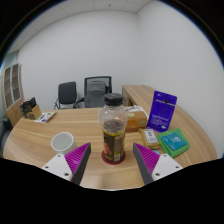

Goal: Pour water

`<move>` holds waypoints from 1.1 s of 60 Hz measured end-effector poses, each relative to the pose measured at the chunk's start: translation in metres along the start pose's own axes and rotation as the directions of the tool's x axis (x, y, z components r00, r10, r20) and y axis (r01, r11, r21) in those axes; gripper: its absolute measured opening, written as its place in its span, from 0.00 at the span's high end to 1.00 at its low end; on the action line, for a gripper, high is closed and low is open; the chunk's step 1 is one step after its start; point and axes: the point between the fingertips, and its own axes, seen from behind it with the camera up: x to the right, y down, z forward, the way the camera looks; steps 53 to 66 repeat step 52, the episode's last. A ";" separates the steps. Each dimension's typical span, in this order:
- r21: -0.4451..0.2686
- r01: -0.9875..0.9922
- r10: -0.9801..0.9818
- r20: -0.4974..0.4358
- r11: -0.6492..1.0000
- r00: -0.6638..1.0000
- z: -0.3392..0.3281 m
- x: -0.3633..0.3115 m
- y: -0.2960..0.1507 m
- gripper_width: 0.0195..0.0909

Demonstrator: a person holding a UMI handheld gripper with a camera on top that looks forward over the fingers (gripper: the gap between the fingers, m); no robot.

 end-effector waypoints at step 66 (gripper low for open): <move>-0.054 0.026 -0.031 -0.097 0.998 0.995 -0.299 -0.111 0.031 0.07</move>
